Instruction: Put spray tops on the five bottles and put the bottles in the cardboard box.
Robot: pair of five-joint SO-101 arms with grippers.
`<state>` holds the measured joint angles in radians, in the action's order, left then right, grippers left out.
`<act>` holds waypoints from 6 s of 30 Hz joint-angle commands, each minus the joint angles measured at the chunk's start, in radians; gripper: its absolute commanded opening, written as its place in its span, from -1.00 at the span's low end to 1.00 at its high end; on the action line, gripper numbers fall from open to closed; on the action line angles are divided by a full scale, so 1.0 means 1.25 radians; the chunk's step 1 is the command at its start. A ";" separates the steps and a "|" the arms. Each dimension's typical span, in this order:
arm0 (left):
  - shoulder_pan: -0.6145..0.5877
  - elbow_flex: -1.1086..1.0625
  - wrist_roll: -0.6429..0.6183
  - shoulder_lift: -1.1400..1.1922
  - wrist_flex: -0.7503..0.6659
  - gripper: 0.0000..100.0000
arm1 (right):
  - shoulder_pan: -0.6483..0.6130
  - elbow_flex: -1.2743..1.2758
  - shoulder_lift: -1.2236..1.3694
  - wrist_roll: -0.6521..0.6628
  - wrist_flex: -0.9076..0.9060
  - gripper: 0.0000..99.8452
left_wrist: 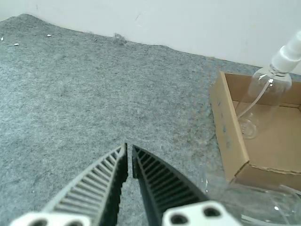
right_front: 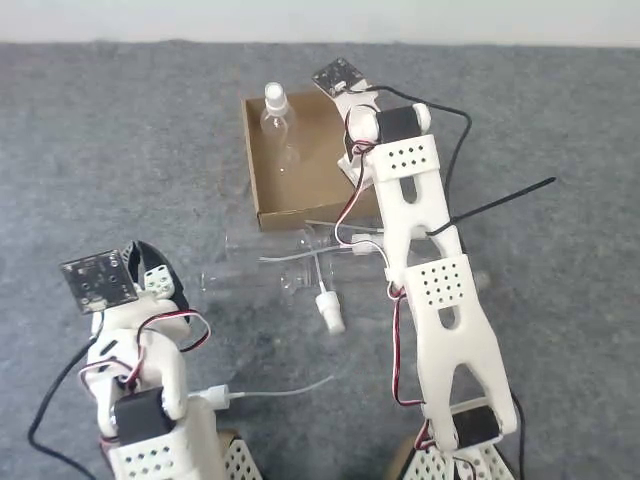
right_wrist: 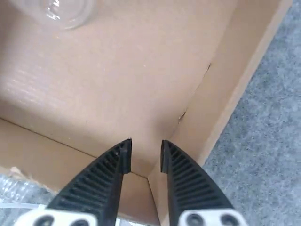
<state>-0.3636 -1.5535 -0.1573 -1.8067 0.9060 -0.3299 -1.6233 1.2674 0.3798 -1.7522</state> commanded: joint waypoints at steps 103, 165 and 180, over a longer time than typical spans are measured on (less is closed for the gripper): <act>-0.001 0.007 0.009 -0.014 -0.028 -0.97 | -0.150 0.522 -0.217 -0.112 0.558 -0.93; -0.001 0.007 0.009 -0.014 -0.028 -0.97 | -0.149 0.520 -0.535 -0.110 0.186 -0.93; 0.000 0.007 0.009 -0.014 -0.028 -0.97 | -0.165 0.524 -0.662 -0.112 -0.031 -0.93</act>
<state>-0.3636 -1.5535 -0.1573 -1.8067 0.9060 -0.5232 -0.9590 0.5416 0.2493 -1.7384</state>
